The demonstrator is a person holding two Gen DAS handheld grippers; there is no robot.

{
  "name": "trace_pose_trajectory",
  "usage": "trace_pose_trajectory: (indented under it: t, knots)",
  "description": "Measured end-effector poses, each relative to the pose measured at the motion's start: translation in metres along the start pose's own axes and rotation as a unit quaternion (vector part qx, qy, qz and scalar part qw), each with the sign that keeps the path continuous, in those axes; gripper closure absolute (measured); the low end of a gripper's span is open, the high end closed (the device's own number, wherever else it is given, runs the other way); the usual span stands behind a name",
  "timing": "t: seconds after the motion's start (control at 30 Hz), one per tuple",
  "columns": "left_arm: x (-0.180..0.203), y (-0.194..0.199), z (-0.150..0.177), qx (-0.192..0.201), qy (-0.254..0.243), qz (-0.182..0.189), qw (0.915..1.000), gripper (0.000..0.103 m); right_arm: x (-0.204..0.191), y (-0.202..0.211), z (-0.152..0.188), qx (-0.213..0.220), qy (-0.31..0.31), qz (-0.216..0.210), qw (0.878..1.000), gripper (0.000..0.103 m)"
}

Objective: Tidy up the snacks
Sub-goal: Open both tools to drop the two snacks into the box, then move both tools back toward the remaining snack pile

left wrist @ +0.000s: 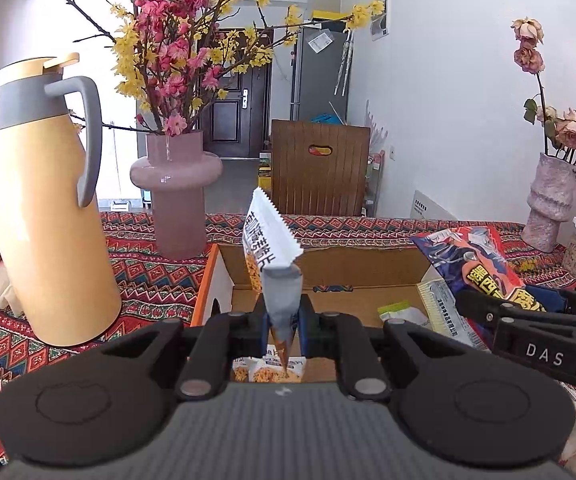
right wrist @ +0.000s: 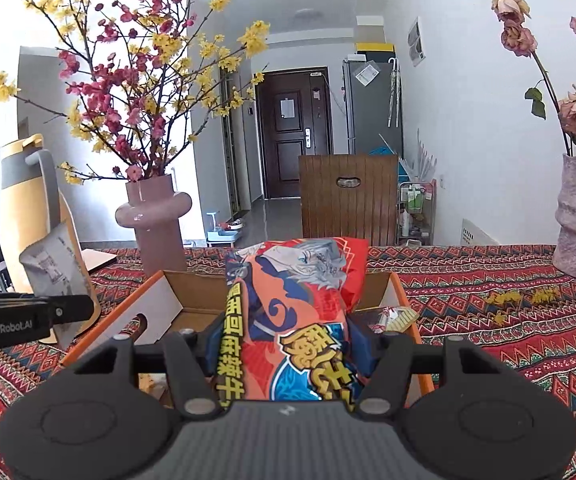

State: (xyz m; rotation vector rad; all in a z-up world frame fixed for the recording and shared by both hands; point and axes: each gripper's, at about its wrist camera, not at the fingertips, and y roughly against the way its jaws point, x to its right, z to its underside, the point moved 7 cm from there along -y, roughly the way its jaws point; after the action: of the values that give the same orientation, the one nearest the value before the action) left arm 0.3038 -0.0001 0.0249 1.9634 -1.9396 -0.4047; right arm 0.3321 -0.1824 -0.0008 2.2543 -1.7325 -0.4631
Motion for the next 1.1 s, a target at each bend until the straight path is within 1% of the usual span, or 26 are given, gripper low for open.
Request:
trace_pose_trajectory:
  t: [0.17, 0.37, 0.47, 0.63, 0.77, 0.83, 0.87, 0.9, 0.93, 0.97, 1.0, 1.03, 1.1]
  knots:
    - [-0.003, -0.019, 0.002, -0.007, 0.003, -0.006, 1.0, 0.089, -0.004, -0.024, 0.001, -0.013, 0.005, 0.002, 1.0, 0.044]
    - [-0.009, -0.039, 0.014, -0.012, 0.009, -0.011, 0.9998, 0.089, -0.008, -0.045, 0.012, -0.027, 0.008, 0.006, 1.0, 0.044]
    - [-0.009, -0.046, 0.02, -0.014, 0.0, -0.016, 0.9998, 0.089, -0.011, -0.053, 0.015, -0.028, 0.018, 0.01, 0.999, 0.044]
    - [-0.012, -0.049, 0.024, -0.021, 0.002, -0.011, 0.9997, 0.089, -0.011, -0.06, 0.02, -0.034, 0.021, 0.013, 0.999, 0.044]
    - [-0.01, -0.046, 0.025, -0.014, 0.001, -0.011, 0.9998, 0.088, -0.011, -0.059, 0.021, -0.035, 0.02, 0.011, 0.999, 0.043]
    - [-0.011, -0.043, 0.024, -0.006, 0.001, -0.015, 0.9999, 0.081, -0.009, -0.057, 0.021, -0.033, 0.014, 0.011, 0.999, 0.041]
    - [-0.012, -0.041, 0.024, -0.003, 0.003, -0.014, 0.9999, 0.072, -0.007, -0.055, 0.02, -0.031, 0.01, 0.012, 0.999, 0.041]
    - [-0.012, -0.039, 0.022, 0.003, 0.006, -0.016, 0.9998, 0.059, -0.005, -0.054, 0.02, -0.029, 0.006, 0.012, 0.999, 0.036]
    - [-0.014, -0.037, 0.021, 0.008, 0.007, -0.02, 0.9997, 0.053, -0.002, -0.051, 0.019, -0.025, 0.001, 0.013, 1.0, 0.025]
    - [-0.015, -0.034, 0.02, 0.015, 0.008, -0.023, 0.9996, 0.044, 0.0, -0.048, 0.018, -0.02, -0.004, 0.016, 1.0, 0.019]
    - [-0.016, -0.032, 0.019, 0.02, 0.01, -0.024, 0.9995, 0.033, 0.003, -0.045, 0.016, -0.015, -0.008, 0.019, 1.0, 0.008]
    - [-0.016, -0.029, 0.018, 0.025, 0.012, -0.025, 0.9993, 0.027, 0.006, -0.042, 0.015, -0.008, -0.016, 0.021, 1.0, 0.001]
    - [-0.018, -0.024, 0.015, 0.036, 0.013, -0.041, 0.9984, 0.007, 0.012, -0.036, 0.013, 0.002, -0.029, 0.024, 0.999, 0.0]
